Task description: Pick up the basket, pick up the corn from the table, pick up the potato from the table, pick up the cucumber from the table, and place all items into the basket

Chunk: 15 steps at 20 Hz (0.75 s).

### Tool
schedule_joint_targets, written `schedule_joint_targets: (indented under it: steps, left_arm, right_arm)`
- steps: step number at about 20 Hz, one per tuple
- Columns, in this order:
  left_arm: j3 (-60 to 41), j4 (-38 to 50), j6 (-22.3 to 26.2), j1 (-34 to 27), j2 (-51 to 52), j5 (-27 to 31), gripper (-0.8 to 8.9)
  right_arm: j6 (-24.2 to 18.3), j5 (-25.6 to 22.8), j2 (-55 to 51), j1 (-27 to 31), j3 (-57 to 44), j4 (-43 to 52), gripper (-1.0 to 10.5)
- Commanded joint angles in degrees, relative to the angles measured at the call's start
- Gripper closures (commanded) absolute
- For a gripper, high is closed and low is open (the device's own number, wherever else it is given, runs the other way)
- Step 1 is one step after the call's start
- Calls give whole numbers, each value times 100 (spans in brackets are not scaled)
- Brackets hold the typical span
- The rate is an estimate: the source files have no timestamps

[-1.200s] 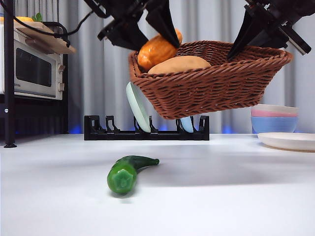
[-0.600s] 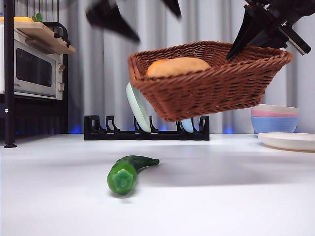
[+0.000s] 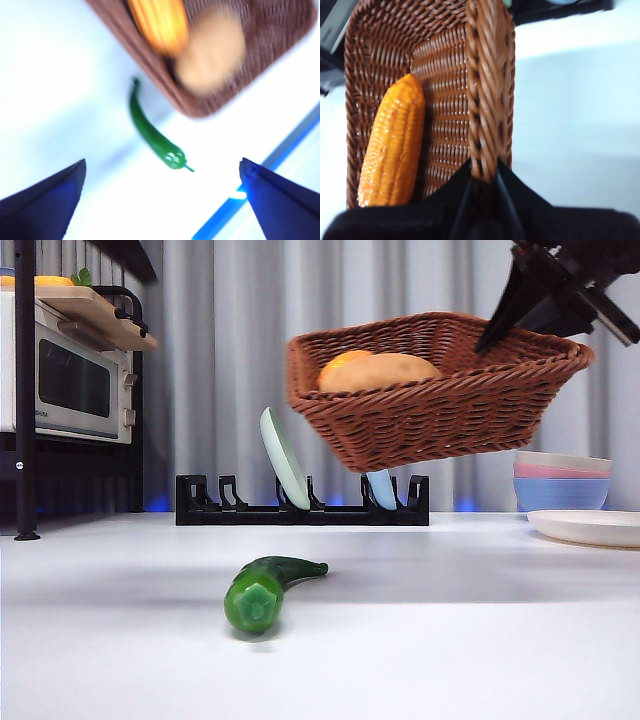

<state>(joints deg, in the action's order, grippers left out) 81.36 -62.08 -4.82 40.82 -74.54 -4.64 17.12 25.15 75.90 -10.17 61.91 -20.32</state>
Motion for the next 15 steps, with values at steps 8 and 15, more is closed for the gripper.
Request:
schedule_joint_targets:
  steps: [8, 15]
  left_arm:
    - [-2444, 2459, -1185, 275, -361, 59, 293]
    - [-2522, 3073, -1217, 260, -1246, 315, 293]
  right_arm:
    - [151, 219, 9, 643, 33, 142, 963]
    - [214, 343, 9, 798, 33, 140, 963]
